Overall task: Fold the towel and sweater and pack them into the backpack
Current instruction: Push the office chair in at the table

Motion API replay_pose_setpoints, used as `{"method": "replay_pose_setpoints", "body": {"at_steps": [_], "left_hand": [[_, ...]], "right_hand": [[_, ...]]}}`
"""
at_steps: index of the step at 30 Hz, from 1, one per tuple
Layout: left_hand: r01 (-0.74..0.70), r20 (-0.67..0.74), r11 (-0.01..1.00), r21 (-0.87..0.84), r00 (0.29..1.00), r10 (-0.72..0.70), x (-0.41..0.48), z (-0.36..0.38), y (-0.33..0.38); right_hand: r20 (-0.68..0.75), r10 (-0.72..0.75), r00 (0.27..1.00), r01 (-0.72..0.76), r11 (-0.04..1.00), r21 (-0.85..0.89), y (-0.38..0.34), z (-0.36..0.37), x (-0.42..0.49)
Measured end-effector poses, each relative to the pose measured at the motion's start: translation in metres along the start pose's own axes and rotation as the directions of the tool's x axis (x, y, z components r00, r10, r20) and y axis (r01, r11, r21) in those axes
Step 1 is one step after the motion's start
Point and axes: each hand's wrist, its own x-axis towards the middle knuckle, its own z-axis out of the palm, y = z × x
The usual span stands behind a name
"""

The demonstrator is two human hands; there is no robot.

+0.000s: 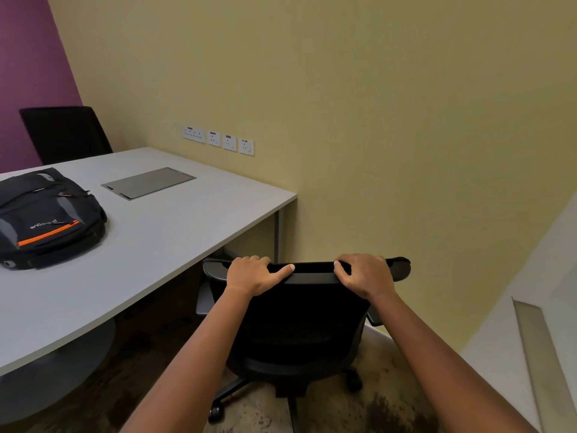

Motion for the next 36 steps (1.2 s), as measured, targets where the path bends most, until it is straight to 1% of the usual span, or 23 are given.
{"method": "replay_pose_setpoints", "body": {"at_steps": [5,9,16,23,29,36], "left_hand": [[0.084,0.021,0.994,0.068,0.996,-0.085,0.03,0.005,0.002],[0.175,0.035,0.982,0.076,0.983,-0.178,0.057,0.01,0.006],[0.252,0.056,0.965,0.077,0.965,-0.257,0.096,0.012,0.017],[0.32,0.039,0.944,0.076,0.946,-0.323,0.125,0.014,0.026],[0.384,0.004,0.92,0.082,0.923,-0.386,0.147,0.021,0.038],[0.482,-0.048,0.873,0.078,0.876,-0.479,0.171,0.026,0.069]], "right_hand": [[0.011,-0.015,1.0,0.015,1.0,0.011,0.017,0.016,0.034],[0.014,-0.039,0.999,0.039,0.999,0.029,0.032,0.028,0.062],[0.059,-0.067,0.996,0.063,0.996,0.067,0.054,0.046,0.11],[0.095,-0.155,0.983,0.145,0.984,0.107,0.074,0.06,0.152],[0.076,-0.236,0.969,0.221,0.961,0.166,0.094,0.069,0.181],[0.047,-0.354,0.934,0.333,0.911,0.243,0.129,0.078,0.215]]}}
